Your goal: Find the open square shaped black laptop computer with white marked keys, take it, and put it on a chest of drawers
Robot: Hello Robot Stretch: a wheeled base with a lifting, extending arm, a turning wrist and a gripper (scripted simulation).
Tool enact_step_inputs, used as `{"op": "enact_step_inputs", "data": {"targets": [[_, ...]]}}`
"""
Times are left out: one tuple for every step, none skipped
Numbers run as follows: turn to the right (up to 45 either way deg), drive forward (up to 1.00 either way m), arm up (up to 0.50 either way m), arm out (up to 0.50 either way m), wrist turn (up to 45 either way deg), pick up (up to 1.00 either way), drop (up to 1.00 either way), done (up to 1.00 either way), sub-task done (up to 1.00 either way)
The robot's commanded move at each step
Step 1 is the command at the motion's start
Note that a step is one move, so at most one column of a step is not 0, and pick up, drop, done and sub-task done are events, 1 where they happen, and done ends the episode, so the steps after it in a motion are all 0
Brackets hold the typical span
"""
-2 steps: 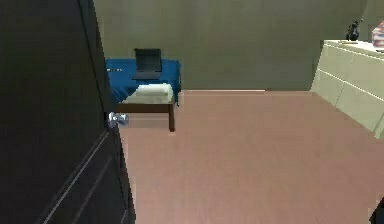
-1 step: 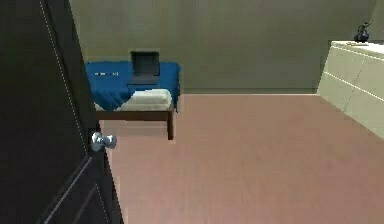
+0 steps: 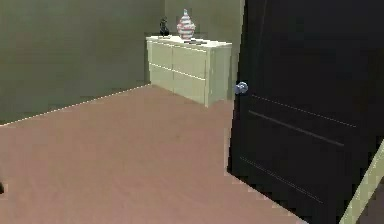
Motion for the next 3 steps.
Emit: {"op": "enact_step_inputs", "data": {"targets": [[45.0,0.0,0.0,0.0,0.0,0.0,0.0,0.0,0.0],[21.0,0.0,0.0,0.0,0.0,0.0,0.0,0.0,0.0],[0.0,0.1,0.0,0.0,0.0,0.0,0.0,0.0,0.0]]}}
